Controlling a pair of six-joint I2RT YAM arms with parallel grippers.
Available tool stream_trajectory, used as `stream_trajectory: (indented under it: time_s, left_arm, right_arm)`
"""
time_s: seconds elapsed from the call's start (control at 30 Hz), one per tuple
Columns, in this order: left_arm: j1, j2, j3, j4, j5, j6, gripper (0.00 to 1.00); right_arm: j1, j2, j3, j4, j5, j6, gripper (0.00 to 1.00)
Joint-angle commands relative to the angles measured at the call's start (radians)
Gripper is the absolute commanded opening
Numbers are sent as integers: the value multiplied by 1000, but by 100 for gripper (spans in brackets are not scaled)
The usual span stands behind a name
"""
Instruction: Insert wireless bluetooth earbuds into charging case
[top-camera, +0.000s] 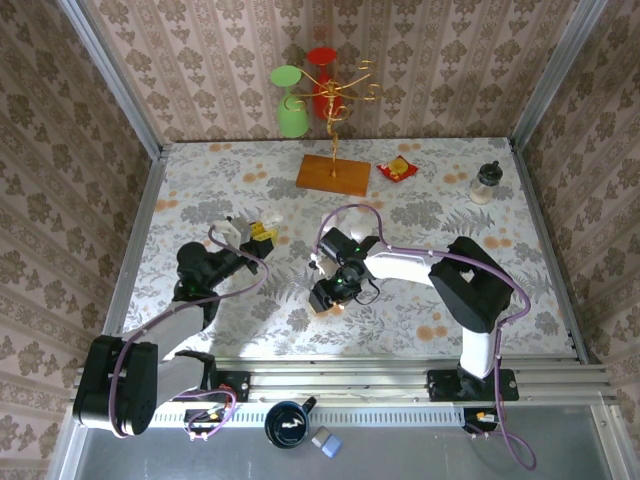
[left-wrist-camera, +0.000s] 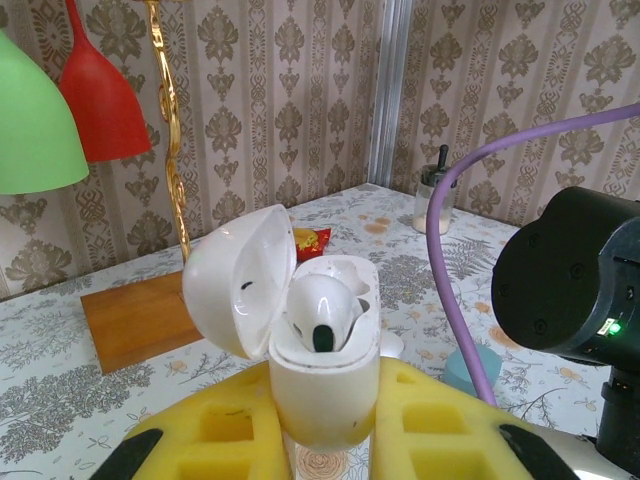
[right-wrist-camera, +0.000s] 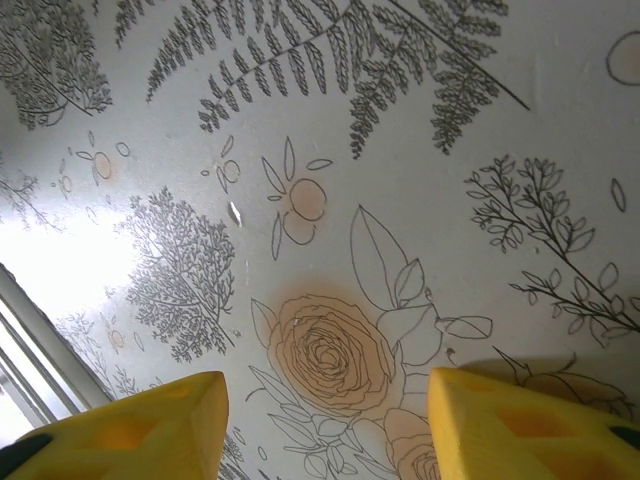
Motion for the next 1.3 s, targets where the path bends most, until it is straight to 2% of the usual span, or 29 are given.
stream_trajectory:
  time_s: [0.0,0.2,0.57,0.77,1.0,1.13,1.27]
  left_arm:
    - [7,18,1,37,20,-5,1]
    - [6,43,1,69,34,-22,1]
    - [5,61,2,84,36,-22,2]
    - [3,81,11,94,48,-28,2]
    - [0,77,11,100,49,-35,2]
    - [-1,54,4,79,53,-32,2]
    - [-2,38,-3,62,42,-20,2]
  right_arm:
    - [-16,0,18,-71,48,-25,56]
    - [-40,-36,-5,-69,95,-9,56]
    - [-148,-97,-83,-49,168,56,56]
    - [-149,-199,-99,10,101,47,57]
    - [-205,-282,-173,11,228,111,60]
    - [-228,-284,-216,-4,210,131,61]
    - [-223,-266,-240,24,123,143,60]
